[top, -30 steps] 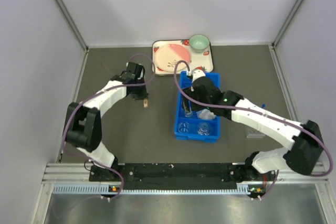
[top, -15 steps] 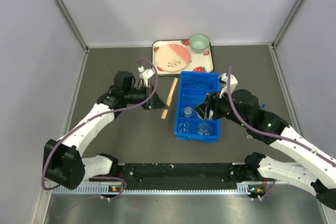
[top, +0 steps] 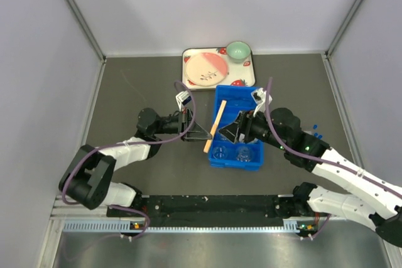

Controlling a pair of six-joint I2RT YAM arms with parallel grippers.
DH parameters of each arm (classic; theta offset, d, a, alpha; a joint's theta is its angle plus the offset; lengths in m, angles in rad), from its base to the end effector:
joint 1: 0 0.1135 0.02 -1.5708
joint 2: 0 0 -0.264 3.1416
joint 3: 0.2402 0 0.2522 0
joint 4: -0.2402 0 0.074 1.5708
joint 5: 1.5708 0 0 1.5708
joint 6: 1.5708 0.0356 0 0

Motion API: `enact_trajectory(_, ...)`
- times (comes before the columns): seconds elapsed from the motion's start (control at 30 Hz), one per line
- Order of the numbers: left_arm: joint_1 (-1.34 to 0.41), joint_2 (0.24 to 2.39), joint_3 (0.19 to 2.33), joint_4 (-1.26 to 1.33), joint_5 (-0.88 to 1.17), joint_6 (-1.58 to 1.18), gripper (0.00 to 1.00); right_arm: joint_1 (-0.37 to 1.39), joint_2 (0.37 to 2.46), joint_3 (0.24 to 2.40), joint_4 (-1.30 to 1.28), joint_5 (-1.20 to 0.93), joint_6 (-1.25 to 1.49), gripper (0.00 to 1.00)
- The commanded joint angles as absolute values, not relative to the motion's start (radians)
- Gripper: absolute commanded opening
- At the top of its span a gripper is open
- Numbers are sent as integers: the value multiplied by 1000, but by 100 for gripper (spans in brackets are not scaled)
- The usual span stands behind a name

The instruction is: Organize the chemistry lab equipment

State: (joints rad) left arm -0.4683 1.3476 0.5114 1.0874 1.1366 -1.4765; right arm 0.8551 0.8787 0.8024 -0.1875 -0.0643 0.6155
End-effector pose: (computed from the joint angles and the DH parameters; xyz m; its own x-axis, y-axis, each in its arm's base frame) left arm 0.2143 -0.1446 0.2515 -0.9488 0.0106 -0.3157 0.3125 -0.1137 -0.9431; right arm 0.1335 0.1570 0.3293 -0.5980 0.1904 -0.7786 -0.5493 0.6100 0.5711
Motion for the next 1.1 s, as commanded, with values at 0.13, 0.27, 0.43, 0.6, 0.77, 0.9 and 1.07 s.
enact_trajectory(0.13, -511, 1411, 505, 1664, 1121, -1709, 3, 862, 882, 804, -23, -87, 655, 67)
enact_trajectory(0.27, -518, 1404, 511, 1658, 1114, -1706, 3, 862, 906, 815, -11, -84, 661, 66)
enact_trajectory(0.43, -540, 1378, 512, 1654, 1104, -1710, 3, 862, 940, 802, 37, -75, 675, 65)
enact_trajectory(0.6, -558, 1309, 509, 1539, 1100, -1654, 4, 862, 969, 804, 71, -78, 695, 49)
enact_trajectory(0.77, -560, 1263, 500, 1454, 1108, -1589, 5, 864, 968, 815, 55, -63, 695, 13)
enact_trajectory(0.9, -561, 1236, 500, 1390, 1114, -1545, 15, 862, 953, 825, 29, -45, 684, 0)
enact_trajectory(1.07, -561, 1209, 514, 1254, 1132, -1477, 34, 862, 946, 845, 3, -31, 661, 0)
